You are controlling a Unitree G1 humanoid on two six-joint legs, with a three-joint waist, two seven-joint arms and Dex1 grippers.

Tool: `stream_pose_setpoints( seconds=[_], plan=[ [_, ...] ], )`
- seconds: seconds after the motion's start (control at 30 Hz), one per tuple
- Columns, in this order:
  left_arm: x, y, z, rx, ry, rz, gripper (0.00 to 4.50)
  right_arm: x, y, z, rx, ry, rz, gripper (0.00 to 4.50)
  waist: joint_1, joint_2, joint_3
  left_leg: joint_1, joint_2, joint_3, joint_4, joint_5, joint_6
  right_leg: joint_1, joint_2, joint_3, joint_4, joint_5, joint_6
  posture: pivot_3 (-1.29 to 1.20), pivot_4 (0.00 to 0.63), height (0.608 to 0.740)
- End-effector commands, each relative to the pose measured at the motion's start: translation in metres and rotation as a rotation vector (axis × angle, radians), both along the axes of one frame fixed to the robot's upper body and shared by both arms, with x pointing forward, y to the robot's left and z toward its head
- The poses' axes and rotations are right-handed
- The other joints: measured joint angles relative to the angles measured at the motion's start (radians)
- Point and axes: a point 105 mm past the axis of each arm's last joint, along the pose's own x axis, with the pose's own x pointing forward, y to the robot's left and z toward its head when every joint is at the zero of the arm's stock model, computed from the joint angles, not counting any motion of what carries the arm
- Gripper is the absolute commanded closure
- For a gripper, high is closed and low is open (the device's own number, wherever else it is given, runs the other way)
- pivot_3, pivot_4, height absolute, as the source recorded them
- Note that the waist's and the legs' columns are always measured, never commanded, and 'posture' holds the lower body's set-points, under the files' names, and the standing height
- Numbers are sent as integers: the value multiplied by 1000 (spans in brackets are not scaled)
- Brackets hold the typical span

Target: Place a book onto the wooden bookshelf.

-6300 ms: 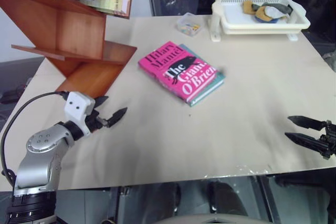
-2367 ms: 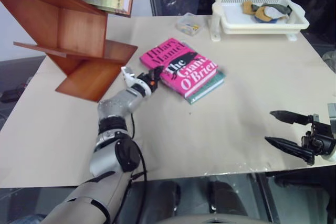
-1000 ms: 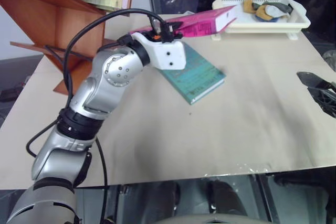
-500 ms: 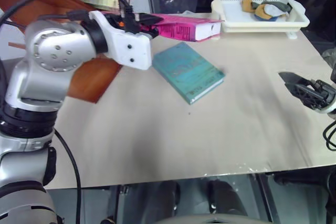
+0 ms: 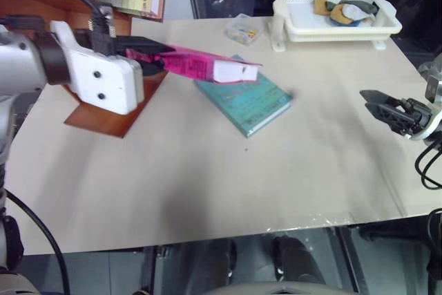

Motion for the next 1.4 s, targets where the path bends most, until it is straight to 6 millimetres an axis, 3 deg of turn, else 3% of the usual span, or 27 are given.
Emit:
stream_pose_setpoints(
  seconds=[0.03, 0.4, 0.73, 1.4],
  plan=[
    [-11, 9, 21, -12, -65, 11, 4174, -4, -1, 17, -10, -78, 48, 0, 0, 0, 0, 0, 0, 0, 0, 0, 0, 0, 0, 0, 0, 0, 0, 0, 150, 740],
    [-16, 57, 20, 4, -29, 170, 4174, -13, 13, 46, 48, -93, 169, 0, -2, 4, 3, 0, 0, 0, 0, -2, 3, 0, 0, 0, 0, 0, 0, 0, 150, 740],
    [-12, 90, 15, 37, -17, 279, 4174, -29, 44, 73, 20, -200, 342, 0, -1, 5, 4, 0, 1, 0, 0, -2, 4, -1, -1, 0, 1, 0, 0, 0, 150, 740],
    [4, 134, 3, -27, -61, 280, 4174, -22, 41, 57, -29, -188, 296, 0, -1, 6, 5, -1, 1, 1, -1, -2, 4, -3, -4, 0, 1, 0, 0, 0, 150, 740]
  ],
)
